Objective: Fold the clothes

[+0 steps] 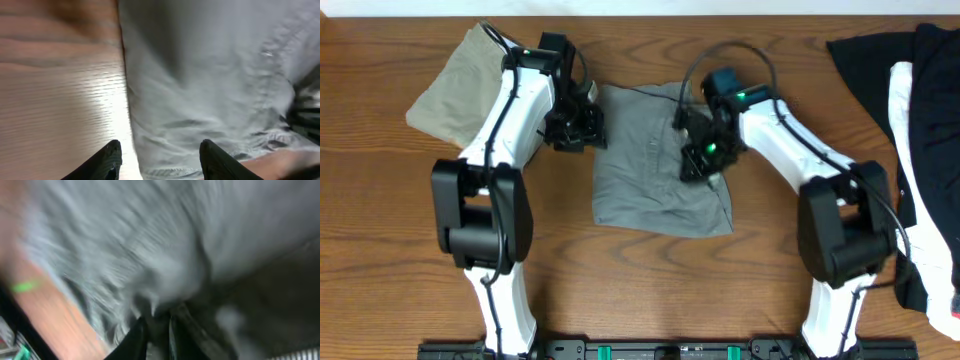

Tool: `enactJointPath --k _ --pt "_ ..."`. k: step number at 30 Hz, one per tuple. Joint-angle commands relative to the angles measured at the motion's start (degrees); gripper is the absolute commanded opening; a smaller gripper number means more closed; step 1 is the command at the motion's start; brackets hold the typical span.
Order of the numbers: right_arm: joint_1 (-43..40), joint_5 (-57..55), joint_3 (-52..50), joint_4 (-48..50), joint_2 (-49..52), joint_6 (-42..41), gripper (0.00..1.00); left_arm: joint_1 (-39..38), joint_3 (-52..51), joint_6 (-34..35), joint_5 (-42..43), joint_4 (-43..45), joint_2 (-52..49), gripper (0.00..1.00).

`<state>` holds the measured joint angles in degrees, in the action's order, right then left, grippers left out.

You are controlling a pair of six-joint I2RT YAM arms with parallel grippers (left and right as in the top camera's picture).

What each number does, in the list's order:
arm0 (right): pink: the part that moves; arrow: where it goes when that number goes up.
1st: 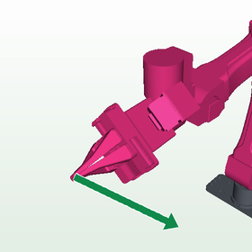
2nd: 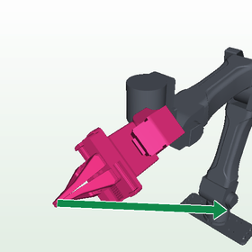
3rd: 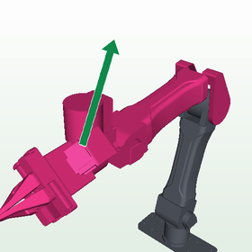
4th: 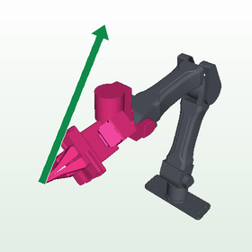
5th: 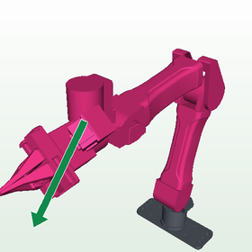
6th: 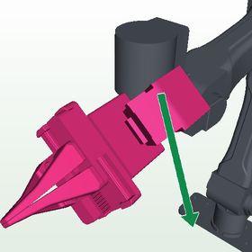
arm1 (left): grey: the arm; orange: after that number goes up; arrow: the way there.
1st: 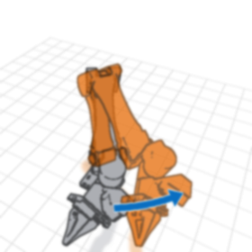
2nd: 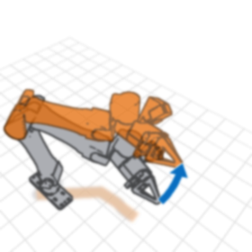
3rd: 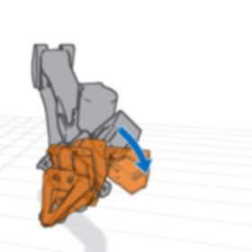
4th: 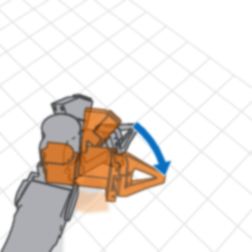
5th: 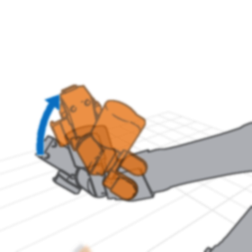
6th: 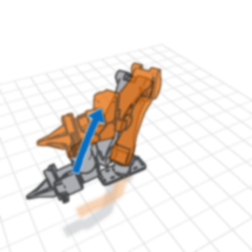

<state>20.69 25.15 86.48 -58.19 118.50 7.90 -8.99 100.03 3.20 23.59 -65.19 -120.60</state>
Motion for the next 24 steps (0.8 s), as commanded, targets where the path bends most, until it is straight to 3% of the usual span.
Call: enactJointPath --k 1,5,9,16,21,24 --pt "-1.25 -15.43 0.04 -4.85 2.36 -4.26 0.11 -0.24 0.31 0.07 4.31 -0.11 -1.53 0.53" --pt "-2.60 -26.45 0.04 -8.26 2.38 -9.53 0.11 -0.22 0.31 -0.55 4.28 0.59 -1.79 0.60" --pt "-2.84 -20.90 0.09 -7.26 2.05 -4.87 0.15 -0.24 0.31 -0.59 4.31 1.33 -1.79 0.70" --pt "-3.72 -20.00 1.42 -5.92 0.17 -5.79 0.14 -0.22 -1.92 -1.20 2.73 2.29 -1.90 0.86" --pt "-5.11 -16.20 2.05 -3.85 -3.43 -5.73 0.15 -0.24 -8.55 -1.16 5.75 9.46 -1.90 0.88" --pt "-5.95 -13.64 2.05 -2.45 -5.73 -5.66 0.17 -0.24 -12.50 -1.18 11.98 13.18 -1.92 0.88"
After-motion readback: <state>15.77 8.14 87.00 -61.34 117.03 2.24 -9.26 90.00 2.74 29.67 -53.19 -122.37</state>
